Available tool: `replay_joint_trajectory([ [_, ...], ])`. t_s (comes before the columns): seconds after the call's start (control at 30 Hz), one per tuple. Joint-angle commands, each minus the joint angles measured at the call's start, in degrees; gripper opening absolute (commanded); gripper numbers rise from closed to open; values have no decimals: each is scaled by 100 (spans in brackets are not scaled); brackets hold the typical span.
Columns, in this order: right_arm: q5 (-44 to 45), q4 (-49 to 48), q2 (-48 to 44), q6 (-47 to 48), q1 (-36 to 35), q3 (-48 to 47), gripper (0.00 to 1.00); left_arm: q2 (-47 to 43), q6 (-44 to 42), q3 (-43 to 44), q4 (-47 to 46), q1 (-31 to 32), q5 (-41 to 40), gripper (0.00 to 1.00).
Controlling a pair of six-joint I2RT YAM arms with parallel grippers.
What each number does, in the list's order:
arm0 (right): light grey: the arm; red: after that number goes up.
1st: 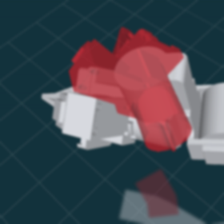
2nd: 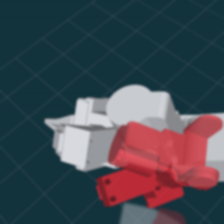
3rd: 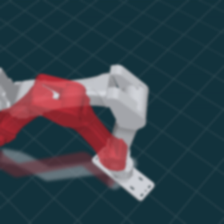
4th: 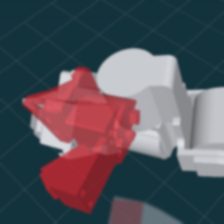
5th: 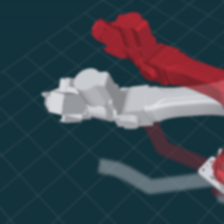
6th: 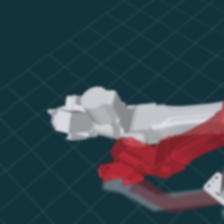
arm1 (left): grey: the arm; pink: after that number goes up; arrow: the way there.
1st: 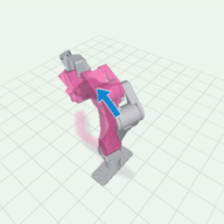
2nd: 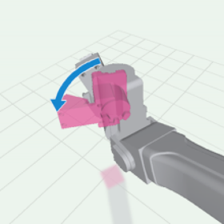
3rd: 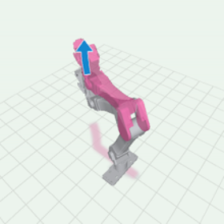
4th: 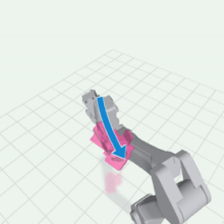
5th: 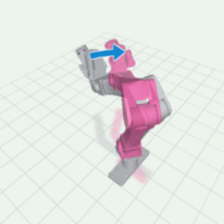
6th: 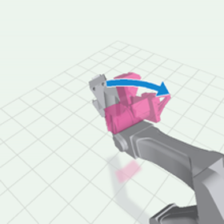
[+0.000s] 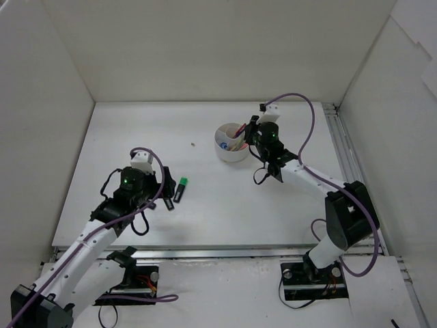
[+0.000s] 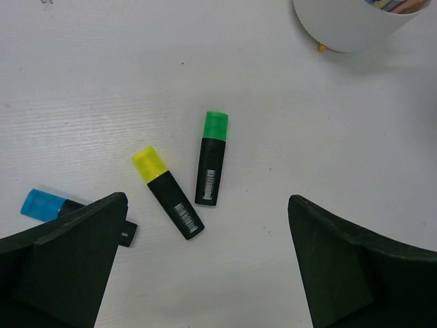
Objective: Sort the stationery into containers
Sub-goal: Place the pen in the storage box.
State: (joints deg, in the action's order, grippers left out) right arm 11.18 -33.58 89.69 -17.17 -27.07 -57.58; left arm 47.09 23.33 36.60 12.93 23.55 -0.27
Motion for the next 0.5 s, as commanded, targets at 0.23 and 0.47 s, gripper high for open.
replay_joint_trajectory([
  [0.23,-212,-895,444,-67,-17,-456,0,186,75,172,-18,-474,422,100],
  [0.47,-266,-887,488,-155,-62,-245,15,397,75,207,-54,-711,704,100],
])
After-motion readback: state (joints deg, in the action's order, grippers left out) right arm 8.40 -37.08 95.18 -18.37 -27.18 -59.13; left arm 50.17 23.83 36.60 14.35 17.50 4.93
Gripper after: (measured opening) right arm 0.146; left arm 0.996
